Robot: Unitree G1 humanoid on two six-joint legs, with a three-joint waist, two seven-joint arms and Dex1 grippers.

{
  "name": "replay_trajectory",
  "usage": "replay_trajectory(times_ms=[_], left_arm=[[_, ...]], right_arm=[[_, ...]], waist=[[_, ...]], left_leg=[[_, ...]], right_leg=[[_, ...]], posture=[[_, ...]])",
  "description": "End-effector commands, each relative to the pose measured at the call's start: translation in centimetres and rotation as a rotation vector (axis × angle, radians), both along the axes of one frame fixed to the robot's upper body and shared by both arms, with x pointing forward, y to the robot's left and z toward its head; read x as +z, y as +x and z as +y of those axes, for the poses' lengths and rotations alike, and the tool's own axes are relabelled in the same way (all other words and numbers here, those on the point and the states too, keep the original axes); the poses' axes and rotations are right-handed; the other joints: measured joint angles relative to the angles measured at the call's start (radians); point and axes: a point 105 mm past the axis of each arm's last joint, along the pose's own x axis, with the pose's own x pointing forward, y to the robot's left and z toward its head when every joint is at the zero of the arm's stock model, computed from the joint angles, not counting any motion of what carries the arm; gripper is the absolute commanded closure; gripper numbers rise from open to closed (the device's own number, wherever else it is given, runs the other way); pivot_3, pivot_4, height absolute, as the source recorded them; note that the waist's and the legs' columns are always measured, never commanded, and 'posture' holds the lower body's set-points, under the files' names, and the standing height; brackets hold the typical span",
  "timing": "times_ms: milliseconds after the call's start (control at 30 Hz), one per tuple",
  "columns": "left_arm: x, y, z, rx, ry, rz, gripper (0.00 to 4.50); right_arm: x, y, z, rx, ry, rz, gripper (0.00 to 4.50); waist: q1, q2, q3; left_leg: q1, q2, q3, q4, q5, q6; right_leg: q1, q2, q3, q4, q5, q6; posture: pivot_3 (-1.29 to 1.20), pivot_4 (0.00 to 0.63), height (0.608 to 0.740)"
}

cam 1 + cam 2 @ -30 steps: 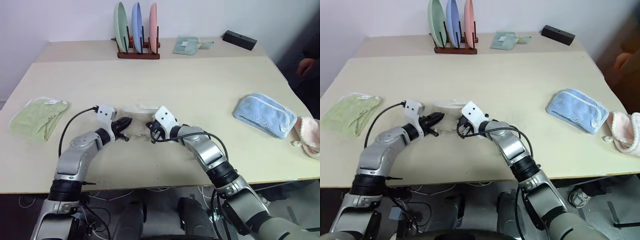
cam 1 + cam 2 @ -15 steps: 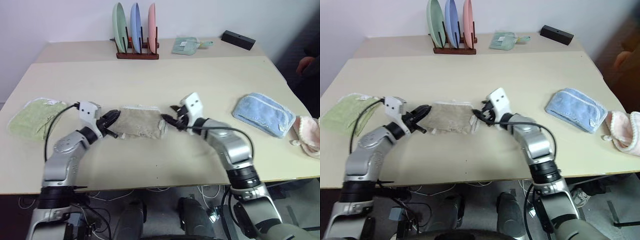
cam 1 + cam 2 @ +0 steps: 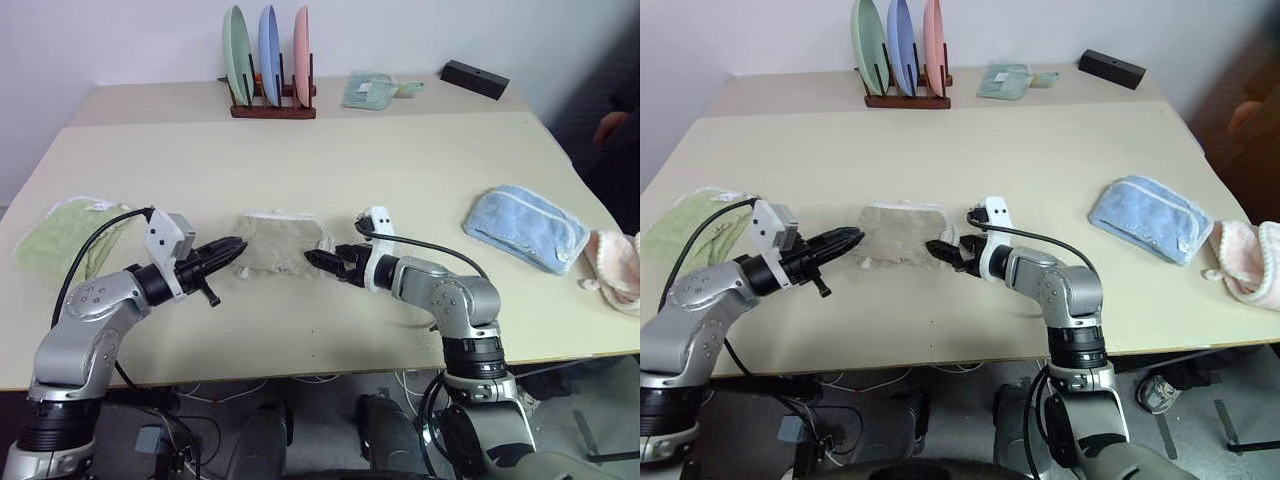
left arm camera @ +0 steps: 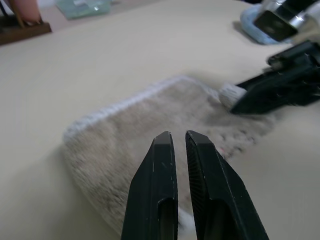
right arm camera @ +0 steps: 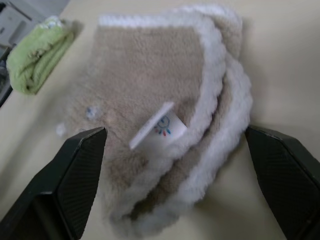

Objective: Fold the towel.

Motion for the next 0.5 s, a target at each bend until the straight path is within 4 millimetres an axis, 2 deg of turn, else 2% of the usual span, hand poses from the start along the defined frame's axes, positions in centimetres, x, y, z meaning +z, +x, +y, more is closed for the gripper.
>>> replay_trajectory(times_ms=[33, 67, 167, 400, 500], left_arm=[[1.4, -0.4, -0.5, -0.019, 0.005, -0.05, 4.12], [1.4, -0.4, -0.5, -0.013, 0.002, -0.053, 4.12], [1.3, -0.4, -0.4, 0.005, 0.009, -0.049, 4.12], [1.0, -0.6, 0.0, 0.03, 0.014, -0.043, 4.12], [0.9, -0.6, -0.1, 0.034, 0.011, -0.046, 4.12]], right_arm=[[0.0, 0.4, 1.7, 0.022, 0.008, 0.01, 0.03], [0.0, 0.6, 2.1, 0.023, 0.018, 0.01, 0.03], [0.6, 1.3, 2.9, 0.023, 0.048, -0.003, 0.89], [2.3, 1.5, 3.5, 0.035, 0.116, -0.037, 4.44], [4.4, 1.6, 2.5, 0.01, 0.167, -0.119, 4.44]], waist=[[-0.002, 0.0, 0.0], [-0.006, 0.0, 0.0], [-0.017, 0.0, 0.0], [-0.019, 0.0, 0.0], [-0.018, 0.0, 0.0]], left_leg=[[0.0, 0.0, 0.0, 0.0, 0.0, 0.0], [0.0, 0.0, 0.0, 0.0, 0.0, 0.0], [0.0, 0.001, 0.0, 0.0, 0.0, 0.0], [0.0, 0.001, 0.0, -0.002, 0.0, 0.0], [0.0, 0.001, 0.0, -0.002, 0.0, 0.0]], right_leg=[[0.0, 0.0, 0.0, 0.0, 0.0, 0.0], [0.0, 0.0, 0.0, 0.0, 0.0, 0.0], [0.0, 0.001, 0.0, 0.0, 0.0, 0.0], [-0.002, 0.001, 0.0, 0.001, 0.0, 0.0], [-0.002, 0.001, 0.0, 0.001, 0.0, 0.0]], posture=[[0.0, 0.15, 0.74], [0.0, 0.15, 0.74], [0.0, 0.15, 0.74], [0.0, 0.15, 0.74], [0.0, 0.15, 0.74]])
